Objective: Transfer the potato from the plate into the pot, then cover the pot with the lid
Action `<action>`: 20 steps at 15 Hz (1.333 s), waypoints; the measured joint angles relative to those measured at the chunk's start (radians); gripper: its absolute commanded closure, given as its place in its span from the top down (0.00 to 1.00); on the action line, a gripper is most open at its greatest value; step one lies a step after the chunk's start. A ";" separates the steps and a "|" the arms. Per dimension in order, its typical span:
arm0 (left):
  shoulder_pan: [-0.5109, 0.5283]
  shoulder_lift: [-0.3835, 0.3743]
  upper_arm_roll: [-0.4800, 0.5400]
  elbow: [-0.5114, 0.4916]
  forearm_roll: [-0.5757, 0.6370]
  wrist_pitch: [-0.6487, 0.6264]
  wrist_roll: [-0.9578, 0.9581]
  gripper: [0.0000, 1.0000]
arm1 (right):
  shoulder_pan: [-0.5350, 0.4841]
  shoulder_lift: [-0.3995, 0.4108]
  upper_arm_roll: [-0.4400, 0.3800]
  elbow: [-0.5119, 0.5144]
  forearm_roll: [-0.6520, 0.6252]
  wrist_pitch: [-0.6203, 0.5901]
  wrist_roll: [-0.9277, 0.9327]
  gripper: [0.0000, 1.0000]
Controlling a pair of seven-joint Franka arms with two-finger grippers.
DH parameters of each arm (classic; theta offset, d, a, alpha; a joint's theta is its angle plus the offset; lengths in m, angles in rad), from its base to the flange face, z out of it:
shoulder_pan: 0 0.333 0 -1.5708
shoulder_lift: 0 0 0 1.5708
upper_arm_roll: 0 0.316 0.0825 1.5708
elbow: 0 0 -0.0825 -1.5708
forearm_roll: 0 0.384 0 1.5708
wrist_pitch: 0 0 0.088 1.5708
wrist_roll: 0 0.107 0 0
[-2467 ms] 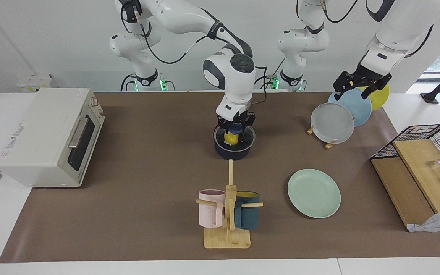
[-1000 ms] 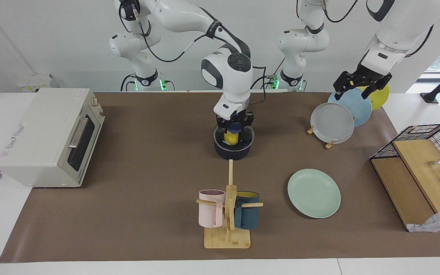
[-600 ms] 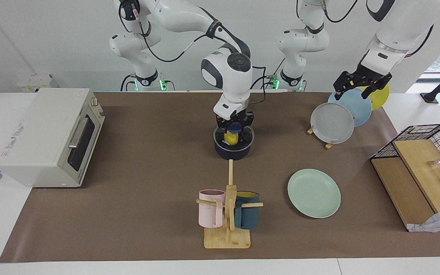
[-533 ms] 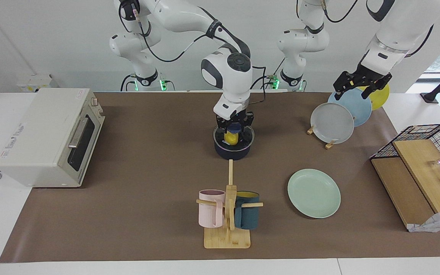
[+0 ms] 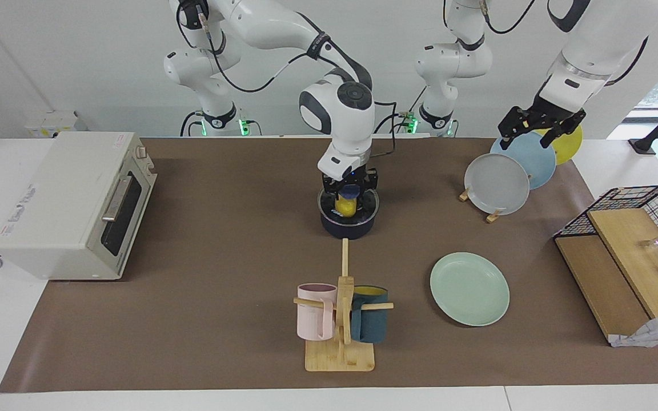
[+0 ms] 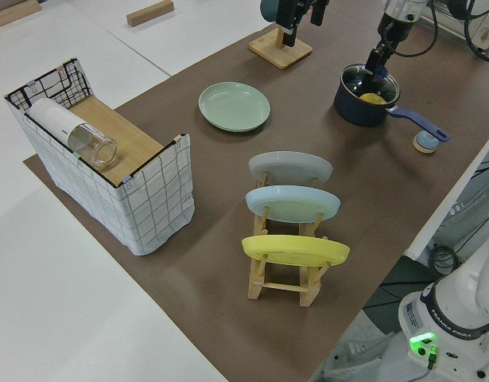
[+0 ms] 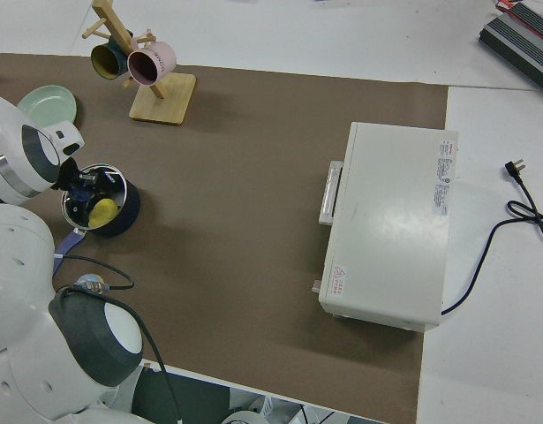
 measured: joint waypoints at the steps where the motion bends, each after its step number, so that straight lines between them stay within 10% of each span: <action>1: 0.000 0.000 0.000 0.000 0.000 0.000 0.000 1.00 | 0.001 0.010 0.003 -0.006 0.001 0.029 -0.003 0.00; 7: 0.000 0.000 0.000 0.000 0.000 0.000 0.000 1.00 | -0.001 0.008 0.003 -0.006 0.000 0.029 -0.035 0.00; 8: 0.000 0.000 0.000 0.000 0.000 0.000 0.000 1.00 | -0.001 0.008 0.003 -0.006 0.000 0.029 -0.035 0.15; 9: 0.000 0.000 0.000 0.000 0.000 0.000 0.000 1.00 | -0.002 0.008 0.003 -0.006 0.000 0.030 -0.035 0.97; 20: 0.000 0.000 0.000 0.000 0.000 0.001 0.000 1.00 | -0.017 0.007 -0.007 0.081 0.000 -0.065 -0.042 1.00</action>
